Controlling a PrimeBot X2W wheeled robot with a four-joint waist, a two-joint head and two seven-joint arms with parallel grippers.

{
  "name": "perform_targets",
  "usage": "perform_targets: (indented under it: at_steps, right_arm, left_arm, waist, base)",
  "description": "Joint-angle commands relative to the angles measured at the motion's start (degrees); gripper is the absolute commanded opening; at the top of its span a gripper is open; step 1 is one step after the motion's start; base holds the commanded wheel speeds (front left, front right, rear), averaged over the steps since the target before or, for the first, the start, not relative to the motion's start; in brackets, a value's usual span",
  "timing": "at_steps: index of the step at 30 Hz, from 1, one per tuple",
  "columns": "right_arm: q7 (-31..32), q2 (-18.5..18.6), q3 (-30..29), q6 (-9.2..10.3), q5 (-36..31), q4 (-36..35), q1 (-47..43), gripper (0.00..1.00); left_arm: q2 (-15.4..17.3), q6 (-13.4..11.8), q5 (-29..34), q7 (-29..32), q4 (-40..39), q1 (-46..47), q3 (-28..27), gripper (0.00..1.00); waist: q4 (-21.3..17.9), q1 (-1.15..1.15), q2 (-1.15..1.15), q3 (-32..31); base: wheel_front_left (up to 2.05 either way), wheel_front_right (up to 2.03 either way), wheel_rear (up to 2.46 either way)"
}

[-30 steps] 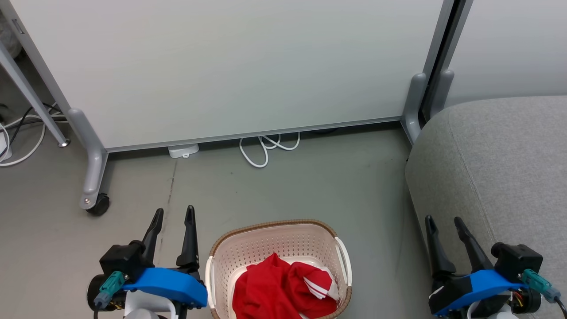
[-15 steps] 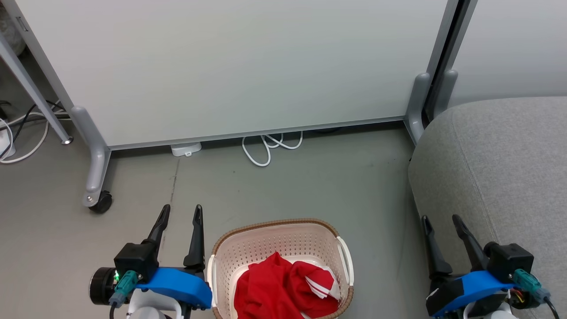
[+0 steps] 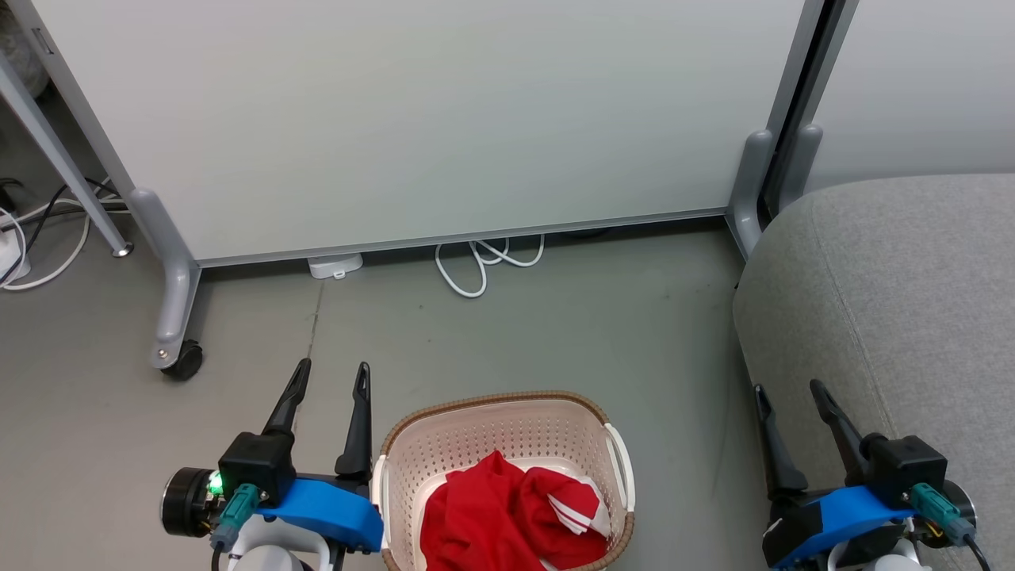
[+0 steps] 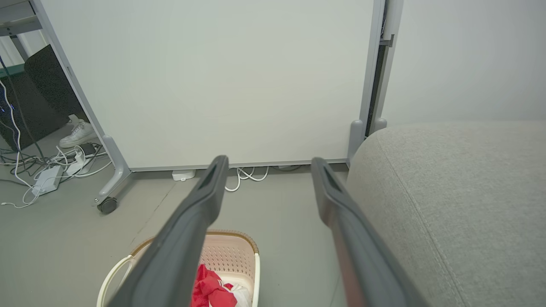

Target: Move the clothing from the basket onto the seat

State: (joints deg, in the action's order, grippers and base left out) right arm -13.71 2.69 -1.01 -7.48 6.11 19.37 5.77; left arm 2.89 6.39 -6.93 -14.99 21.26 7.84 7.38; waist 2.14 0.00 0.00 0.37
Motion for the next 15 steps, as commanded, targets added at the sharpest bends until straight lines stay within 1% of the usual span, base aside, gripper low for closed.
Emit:
perform_targets:
  at_steps: [1, 15]
  right_arm:
    - [-0.2, 0.4, -0.1, -0.03, 0.1, 0.2, 0.7, 1.0]
    - [-0.6, 0.3, 0.0, -0.03, 0.7, 1.0, 1.1, 1.0]
  left_arm:
    - [0.1, 0.3, 0.1, -0.3, -0.1, 0.6, -0.2, 1.0]
    - [0.0, 0.4, -1.0, -0.3, 0.1, 0.5, -0.5, 1.0]
  waist:
    - [0.0, 0.0, 0.0, 0.0]
    - [-0.2, 0.0, 0.0, -0.2]
  base:
    - [0.0, 0.0, 0.0]
    - [0.0, 0.0, 0.0]
